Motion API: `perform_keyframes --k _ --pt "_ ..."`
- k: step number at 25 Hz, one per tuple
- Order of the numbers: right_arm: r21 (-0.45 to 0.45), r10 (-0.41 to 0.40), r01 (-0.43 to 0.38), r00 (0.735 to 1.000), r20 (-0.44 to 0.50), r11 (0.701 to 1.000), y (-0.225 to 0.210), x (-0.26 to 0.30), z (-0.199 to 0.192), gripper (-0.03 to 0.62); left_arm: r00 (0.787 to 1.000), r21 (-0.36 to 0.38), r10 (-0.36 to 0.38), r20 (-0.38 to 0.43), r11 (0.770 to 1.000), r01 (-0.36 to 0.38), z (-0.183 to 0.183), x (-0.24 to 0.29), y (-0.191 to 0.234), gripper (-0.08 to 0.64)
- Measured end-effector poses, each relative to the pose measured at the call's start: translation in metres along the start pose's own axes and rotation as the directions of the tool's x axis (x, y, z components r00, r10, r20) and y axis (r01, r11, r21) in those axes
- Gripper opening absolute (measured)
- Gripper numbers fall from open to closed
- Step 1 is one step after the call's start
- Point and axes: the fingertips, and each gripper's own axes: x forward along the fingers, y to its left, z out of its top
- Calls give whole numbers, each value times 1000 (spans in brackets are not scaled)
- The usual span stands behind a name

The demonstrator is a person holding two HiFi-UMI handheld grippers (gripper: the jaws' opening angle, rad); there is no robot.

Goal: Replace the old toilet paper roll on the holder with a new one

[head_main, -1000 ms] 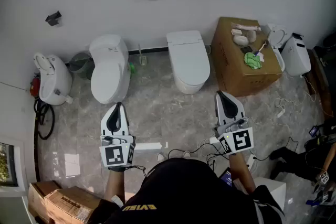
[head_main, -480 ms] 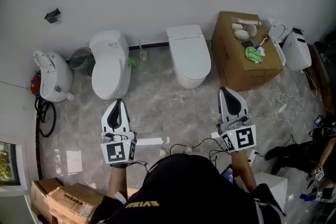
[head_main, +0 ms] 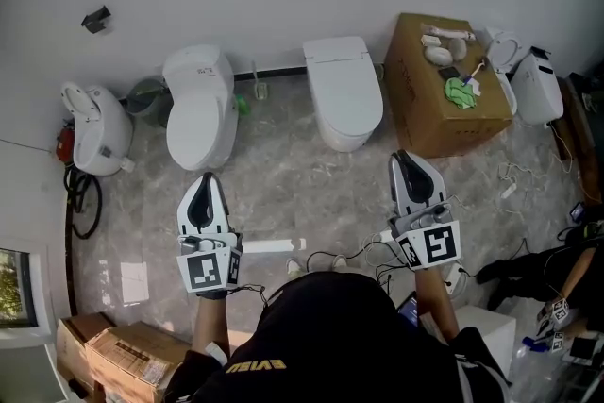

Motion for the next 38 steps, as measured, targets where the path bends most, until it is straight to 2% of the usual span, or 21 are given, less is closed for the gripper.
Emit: perform_keyframes --k 3,7,14,17,20,22,24,27,31,38 --pt "3 -1 2 1000 -5 1000 0 1 -1 43 1000 9 0 -6 1000 0 -1 -1 2 14" --pt "5 1 -1 1000 -30 1000 0 4 -7 96 1000 13 1 -1 1000 -1 1 0 5 29" --pt "37 -15 16 1000 -18 999 -2 5 -7 172 1000 8 -7 3 1000 7 -1 -3 9 115" --pt "37 -19 19 1000 -10 999 0 6 -5 195 1000 -21 2 3 1000 -2 2 -3 12 149" --pt "54 13 -12 1000 -25 998 9 11 -9 248 1000 -19 13 23 1000 -12 -3 -4 20 178" --pt "83 62 -57 997 -51 995 19 17 -15 360 999 -19 38 18 999 -38 -9 -2 27 363" --pt "79 87 -81 993 -74 994 28 21 -18 395 999 -20 51 7 998 -51 -13 -1 32 383" --pt "53 82 -78 993 -86 996 32 26 -18 398 998 -27 62 -9 998 -62 -15 -2 38 391" --pt "67 64 -58 994 -85 996 37 34 -17 399 999 -17 34 11 999 -34 -16 -6 48 393" --pt "58 23 -17 995 -99 998 64 47 -21 399 1000 -25 15 -13 1000 -15 -29 -18 85 394"
